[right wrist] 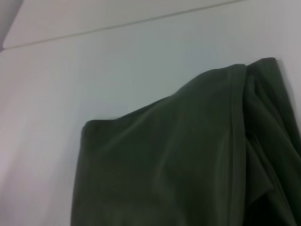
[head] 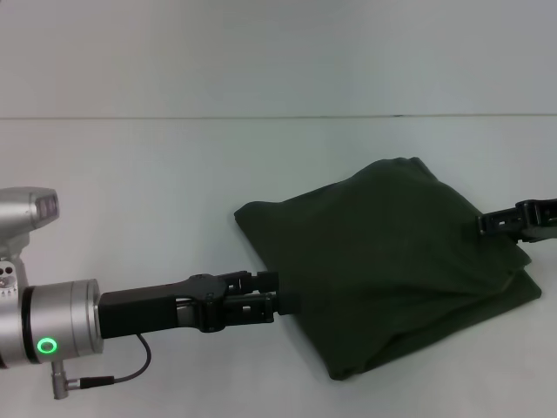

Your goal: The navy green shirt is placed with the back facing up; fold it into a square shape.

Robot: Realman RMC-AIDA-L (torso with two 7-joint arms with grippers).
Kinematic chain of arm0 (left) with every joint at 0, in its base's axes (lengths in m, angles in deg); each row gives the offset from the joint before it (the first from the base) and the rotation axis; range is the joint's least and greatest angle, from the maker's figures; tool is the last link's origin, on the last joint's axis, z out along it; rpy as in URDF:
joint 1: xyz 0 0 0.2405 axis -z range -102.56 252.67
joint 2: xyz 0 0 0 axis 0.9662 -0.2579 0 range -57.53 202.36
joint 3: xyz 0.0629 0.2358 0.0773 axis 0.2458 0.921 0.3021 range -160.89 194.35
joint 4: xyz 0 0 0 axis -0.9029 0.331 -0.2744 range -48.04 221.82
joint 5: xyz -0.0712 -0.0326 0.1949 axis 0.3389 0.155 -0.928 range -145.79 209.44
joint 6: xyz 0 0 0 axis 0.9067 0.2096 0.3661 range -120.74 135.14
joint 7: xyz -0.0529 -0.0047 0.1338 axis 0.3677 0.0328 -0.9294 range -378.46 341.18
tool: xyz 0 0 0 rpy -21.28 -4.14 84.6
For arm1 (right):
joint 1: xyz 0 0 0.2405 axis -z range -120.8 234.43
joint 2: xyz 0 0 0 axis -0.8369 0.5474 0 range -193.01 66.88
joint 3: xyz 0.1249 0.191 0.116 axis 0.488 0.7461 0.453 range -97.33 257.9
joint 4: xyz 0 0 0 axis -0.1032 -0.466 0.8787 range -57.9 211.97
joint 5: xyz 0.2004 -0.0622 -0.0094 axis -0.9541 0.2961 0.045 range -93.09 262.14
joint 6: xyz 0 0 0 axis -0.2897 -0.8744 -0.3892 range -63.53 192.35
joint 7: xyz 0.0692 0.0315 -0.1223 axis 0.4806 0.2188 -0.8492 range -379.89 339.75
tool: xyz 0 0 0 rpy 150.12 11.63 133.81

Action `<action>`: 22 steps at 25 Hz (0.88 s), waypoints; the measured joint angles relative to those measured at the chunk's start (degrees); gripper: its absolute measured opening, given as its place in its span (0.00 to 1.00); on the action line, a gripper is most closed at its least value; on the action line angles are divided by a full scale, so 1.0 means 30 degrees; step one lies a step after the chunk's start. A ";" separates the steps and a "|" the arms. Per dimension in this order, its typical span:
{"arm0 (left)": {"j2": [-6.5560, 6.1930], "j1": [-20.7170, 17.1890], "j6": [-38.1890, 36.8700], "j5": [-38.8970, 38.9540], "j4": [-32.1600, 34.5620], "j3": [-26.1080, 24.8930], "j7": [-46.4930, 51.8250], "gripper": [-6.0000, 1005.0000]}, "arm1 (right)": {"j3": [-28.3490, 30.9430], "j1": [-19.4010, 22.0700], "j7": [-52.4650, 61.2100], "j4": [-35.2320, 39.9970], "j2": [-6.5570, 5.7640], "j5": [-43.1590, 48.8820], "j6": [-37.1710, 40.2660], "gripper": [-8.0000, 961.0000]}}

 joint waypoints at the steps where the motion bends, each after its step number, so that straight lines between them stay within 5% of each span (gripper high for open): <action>1: -0.0003 0.0000 0.0008 -0.0002 0.0002 0.0011 -0.0005 0.92 | -0.0015 -0.0088 0.0087 0.0012 0.0029 0.0250 -0.0040 0.86; 5: -0.0014 -0.0001 0.0034 -0.0012 0.0016 0.0069 -0.0045 0.92 | -0.0336 -0.0238 0.0190 0.0039 0.0113 0.0619 -0.0390 0.86; 16: 0.0028 -0.0089 0.0110 -0.0034 0.0021 0.0156 -0.0111 0.92 | -0.0752 -0.0373 0.0256 -0.0047 0.0155 0.0652 -0.0498 0.40; 22: 0.0086 -0.0167 0.0145 -0.0035 -0.0033 0.0160 -0.0139 0.91 | -0.0723 -0.0236 0.0268 -0.0058 0.0153 0.0661 -0.0676 0.27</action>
